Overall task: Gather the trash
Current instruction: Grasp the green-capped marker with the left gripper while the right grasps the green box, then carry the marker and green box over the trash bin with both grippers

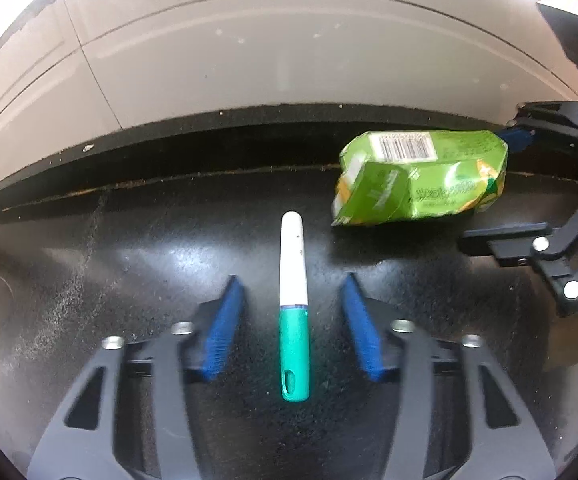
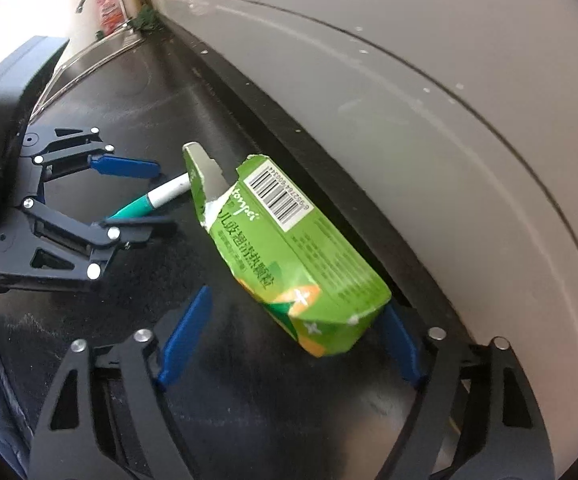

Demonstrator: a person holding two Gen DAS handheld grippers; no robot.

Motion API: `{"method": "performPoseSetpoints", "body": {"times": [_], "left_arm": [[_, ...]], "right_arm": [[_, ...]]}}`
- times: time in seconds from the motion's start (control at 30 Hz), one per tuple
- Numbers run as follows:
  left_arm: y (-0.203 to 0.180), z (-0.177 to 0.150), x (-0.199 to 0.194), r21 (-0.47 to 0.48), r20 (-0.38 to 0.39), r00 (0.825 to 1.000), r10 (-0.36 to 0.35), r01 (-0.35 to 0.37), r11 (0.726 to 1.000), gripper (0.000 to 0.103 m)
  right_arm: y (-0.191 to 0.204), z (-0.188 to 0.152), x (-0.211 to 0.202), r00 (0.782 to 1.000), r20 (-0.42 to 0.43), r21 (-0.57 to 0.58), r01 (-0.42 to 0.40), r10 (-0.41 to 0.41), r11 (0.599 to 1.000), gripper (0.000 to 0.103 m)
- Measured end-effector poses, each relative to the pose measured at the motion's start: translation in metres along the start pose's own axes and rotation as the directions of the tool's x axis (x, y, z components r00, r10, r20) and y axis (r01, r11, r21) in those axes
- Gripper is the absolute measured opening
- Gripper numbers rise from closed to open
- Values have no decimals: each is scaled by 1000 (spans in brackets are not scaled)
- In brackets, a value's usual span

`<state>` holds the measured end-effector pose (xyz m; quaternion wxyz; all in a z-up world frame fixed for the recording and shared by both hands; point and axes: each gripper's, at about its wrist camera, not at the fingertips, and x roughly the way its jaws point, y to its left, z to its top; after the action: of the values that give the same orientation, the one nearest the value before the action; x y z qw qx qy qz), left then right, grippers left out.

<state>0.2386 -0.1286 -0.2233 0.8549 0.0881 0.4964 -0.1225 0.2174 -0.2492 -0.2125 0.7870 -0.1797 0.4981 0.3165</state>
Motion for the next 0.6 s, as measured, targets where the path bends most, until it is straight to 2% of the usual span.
{"method": "performPoseSetpoints", "body": {"times": [0.1,0.13,0.2,0.33,0.47,0.6], "left_arm": [[3,-2,-1,-12,5,1000,17,-17,1000,23],[4,-2,0,-14,5,1000,19,-19,1000,17],[6,-2,1,-12,4,1000,16,-16,1000,13],[16,-12,-7,-15,-6,1000,18,-18,1000,12],[25,-10,-18,-40,-19,1000,20,-20,999,12],[26,-12,-40,-31,-4,1000,27,-27,999,12]], "right_arm": [[10,0,-1,1000,-12,-31,-3,3,1000,38],[13,-3,-3,1000,-12,-33,-8,7,999,36],[18,-9,-8,1000,-7,-25,-20,20,999,32],[24,-17,-16,1000,17,61,-17,16,998,29],[32,-26,-36,999,47,164,16,-24,986,28],[51,-33,-62,995,68,219,55,-71,974,25]]}}
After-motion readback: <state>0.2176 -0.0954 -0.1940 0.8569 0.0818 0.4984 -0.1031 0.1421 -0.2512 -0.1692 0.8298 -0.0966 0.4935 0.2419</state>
